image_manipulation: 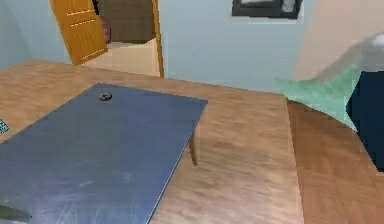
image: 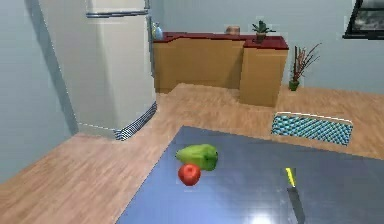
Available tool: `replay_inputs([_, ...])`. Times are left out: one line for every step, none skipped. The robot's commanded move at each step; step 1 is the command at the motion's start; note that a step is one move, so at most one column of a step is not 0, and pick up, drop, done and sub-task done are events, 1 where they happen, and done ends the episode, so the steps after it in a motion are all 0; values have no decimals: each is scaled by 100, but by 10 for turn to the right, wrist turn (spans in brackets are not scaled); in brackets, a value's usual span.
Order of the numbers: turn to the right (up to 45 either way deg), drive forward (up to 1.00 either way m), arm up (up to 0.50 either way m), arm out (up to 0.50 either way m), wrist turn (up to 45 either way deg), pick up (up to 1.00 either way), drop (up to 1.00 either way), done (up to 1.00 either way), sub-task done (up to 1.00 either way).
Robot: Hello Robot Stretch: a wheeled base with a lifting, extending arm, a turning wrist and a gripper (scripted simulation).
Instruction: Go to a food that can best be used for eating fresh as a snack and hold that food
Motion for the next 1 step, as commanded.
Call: replay_inputs([-450, 0, 0, 0, 0, 0, 0, 0, 0])
